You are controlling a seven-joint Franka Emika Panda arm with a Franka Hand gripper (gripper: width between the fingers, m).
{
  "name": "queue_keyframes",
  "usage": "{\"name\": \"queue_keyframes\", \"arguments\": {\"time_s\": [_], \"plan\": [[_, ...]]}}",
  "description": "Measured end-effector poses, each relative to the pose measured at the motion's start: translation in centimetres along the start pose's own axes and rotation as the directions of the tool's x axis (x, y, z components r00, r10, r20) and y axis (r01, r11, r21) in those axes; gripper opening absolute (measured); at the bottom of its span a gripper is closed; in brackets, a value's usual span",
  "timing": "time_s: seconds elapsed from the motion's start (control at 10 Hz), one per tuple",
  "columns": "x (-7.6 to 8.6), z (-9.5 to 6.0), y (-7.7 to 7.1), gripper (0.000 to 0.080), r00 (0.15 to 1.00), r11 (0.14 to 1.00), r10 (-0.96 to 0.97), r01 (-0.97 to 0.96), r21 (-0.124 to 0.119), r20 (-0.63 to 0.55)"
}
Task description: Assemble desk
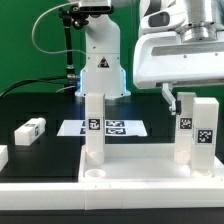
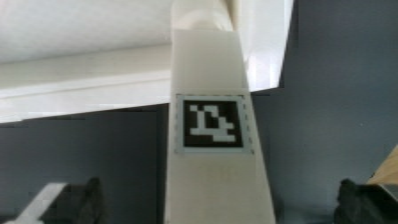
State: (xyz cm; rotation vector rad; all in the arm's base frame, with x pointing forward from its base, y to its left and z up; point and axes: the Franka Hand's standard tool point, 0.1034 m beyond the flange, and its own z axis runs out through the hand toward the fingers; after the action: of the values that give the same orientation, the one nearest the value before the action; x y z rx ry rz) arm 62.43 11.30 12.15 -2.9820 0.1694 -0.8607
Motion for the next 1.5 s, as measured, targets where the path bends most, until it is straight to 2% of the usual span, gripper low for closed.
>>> {"name": "queue_keyframes", "arguments": {"time_s": [0.2,0.4,0.6,0.9,1.1,1.2,1.3,1.5], "plan": [[0.2,-0.1,0.1,0.0649,1.0,1.0,-0.019,0.019,-0.002,0.01],[1.9,-1.4,0.7,0.0649,0.999,0.999,-0.034,0.034,-0.003,0.038],[3.0,-1.7,0.7,0.0649,0.996,0.999,-0.029,0.03,-0.01,0.084],[3.3,-1.3,1.2,0.0649,0.959,0.999,-0.003,0.017,-0.049,0.283],[4.3,-1.0,1.2,0.0649,0.937,0.998,0.035,-0.015,-0.06,0.348],[3.9,-1.1,1.1,0.0649,0.916,0.997,0.046,-0.019,-0.071,0.399],[4.5,-0.8,0.6,0.0649,0.925,0.997,0.07,-0.051,-0.059,0.374],[4.1,-0.4,0.1,0.0649,0.919,0.995,0.1,-0.088,-0.047,0.381]]}}
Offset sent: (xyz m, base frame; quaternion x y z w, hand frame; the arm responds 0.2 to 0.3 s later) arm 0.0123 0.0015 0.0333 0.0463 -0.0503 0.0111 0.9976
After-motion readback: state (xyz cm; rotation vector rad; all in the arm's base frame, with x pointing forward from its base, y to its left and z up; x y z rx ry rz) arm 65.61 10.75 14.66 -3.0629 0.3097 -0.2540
